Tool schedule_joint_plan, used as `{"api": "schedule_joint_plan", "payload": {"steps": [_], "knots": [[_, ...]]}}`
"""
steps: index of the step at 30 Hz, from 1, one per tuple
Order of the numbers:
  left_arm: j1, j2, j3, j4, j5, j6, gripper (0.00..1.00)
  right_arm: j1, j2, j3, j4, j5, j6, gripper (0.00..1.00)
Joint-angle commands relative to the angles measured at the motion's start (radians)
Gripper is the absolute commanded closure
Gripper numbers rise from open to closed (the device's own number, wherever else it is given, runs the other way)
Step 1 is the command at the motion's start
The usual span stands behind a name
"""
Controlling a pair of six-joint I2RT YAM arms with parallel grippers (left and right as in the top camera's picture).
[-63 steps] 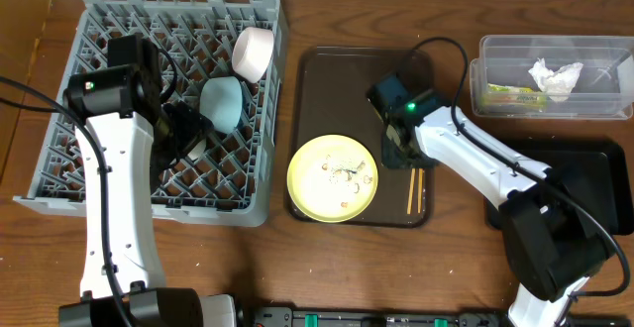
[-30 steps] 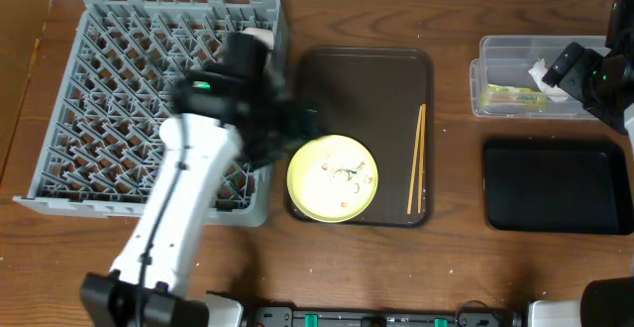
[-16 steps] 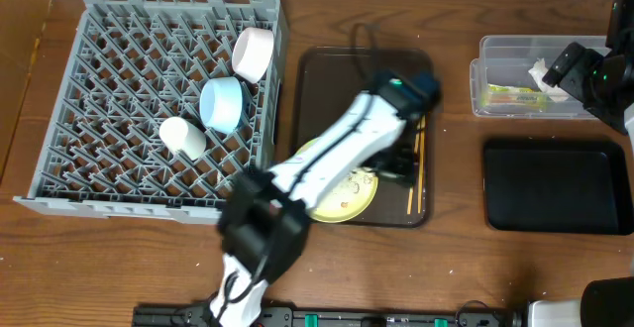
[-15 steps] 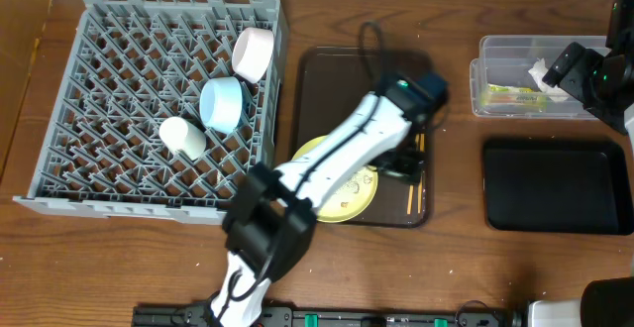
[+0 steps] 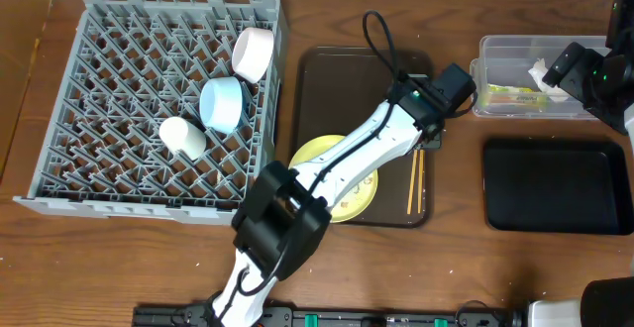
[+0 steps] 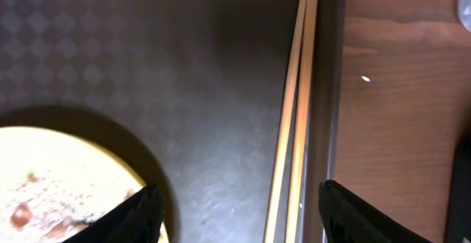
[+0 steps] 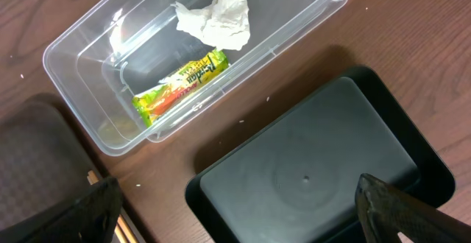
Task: Sort waste into correct bins and load items into the dishwasher
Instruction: 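Lower the left gripper and grasp one chopstick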
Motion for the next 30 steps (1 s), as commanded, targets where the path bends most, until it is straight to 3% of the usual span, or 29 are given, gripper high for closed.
{"api": "schedule_joint_plan", "payload": {"steps": [1, 4, 10, 17, 24, 30], "knots": [[0.003, 0.06, -0.017, 0.015, -0.01, 0.066, 0.31, -0.012, -0.009, 0.006, -0.001, 0.01, -0.01, 0.01], [0.003, 0.091, -0.018, 0.019, 0.033, 0.131, 0.31, -0.012, -0.009, 0.006, -0.001, 0.01, -0.01, 0.01], [0.003, 0.145, -0.018, 0.031, 0.032, 0.131, 0.4, -0.012, -0.009, 0.006, -0.001, 0.011, -0.01, 0.01], [0.003, 0.153, -0.018, 0.06, 0.116, 0.165, 0.41, -0.012, -0.009, 0.006, -0.001, 0.01, -0.01, 0.01], [0.005, 0.2, -0.019, 0.06, 0.108, 0.165, 0.42, -0.012, -0.009, 0.006, 0.0, 0.011, -0.01, 0.01], [0.006, 0.2, -0.019, 0.06, 0.108, 0.164, 0.49, -0.012, -0.009, 0.006, -0.001, 0.01, -0.01, 0.01]]}}
